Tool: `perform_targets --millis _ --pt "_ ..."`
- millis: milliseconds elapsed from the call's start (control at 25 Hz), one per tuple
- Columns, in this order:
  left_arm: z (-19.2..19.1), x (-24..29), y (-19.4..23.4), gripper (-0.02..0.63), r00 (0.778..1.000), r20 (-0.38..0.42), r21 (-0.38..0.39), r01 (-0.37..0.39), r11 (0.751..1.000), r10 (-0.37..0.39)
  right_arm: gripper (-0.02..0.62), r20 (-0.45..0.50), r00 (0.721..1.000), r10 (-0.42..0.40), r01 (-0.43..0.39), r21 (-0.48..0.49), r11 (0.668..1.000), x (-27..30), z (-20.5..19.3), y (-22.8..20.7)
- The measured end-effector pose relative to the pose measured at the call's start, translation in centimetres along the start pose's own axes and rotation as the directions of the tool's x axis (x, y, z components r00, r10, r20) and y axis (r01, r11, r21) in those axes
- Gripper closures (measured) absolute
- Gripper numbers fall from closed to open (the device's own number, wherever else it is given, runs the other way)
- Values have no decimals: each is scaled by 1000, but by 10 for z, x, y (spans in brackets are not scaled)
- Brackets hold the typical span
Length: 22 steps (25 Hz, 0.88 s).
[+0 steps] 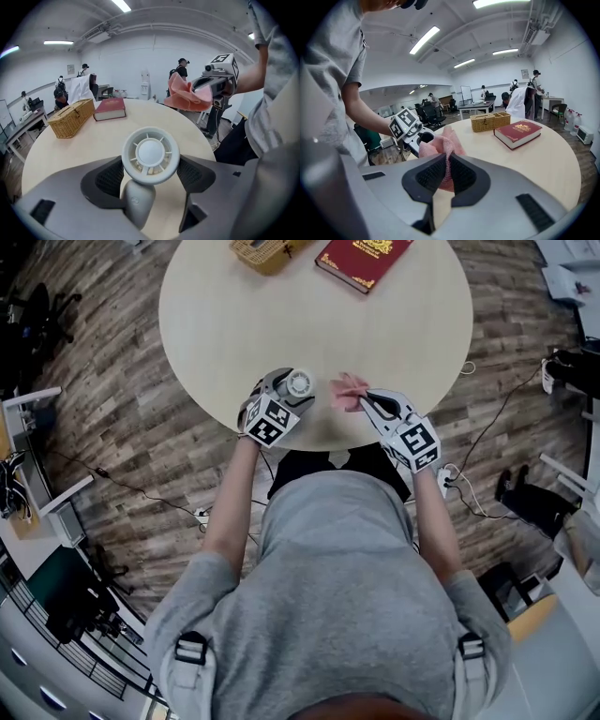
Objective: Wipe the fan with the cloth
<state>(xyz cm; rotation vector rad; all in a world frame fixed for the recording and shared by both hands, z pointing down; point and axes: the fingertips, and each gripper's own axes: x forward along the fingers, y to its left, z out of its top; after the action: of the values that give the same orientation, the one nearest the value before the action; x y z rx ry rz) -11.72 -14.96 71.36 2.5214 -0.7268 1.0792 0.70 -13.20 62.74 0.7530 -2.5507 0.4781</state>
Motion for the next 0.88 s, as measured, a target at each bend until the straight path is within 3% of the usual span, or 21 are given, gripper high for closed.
perform_targets --millis 240,440,680,880 --pt "34 -29 -25 238 996 27 41 -86 995 85 566 21 997 77 -75 -67 995 -11 14 16" --pt "63 -46 -52 238 985 37 86 -168 982 166 566 55 983 176 -164 -179 970 -21 42 44" --pt "94 -59 -77 238 964 43 103 -267 958 264 566 62 960 272 -234 -356 905 -35 76 77" --pt "112 -66 -95 238 946 36 123 -325 937 323 566 31 958 284 -234 -486 842 -44 83 90"
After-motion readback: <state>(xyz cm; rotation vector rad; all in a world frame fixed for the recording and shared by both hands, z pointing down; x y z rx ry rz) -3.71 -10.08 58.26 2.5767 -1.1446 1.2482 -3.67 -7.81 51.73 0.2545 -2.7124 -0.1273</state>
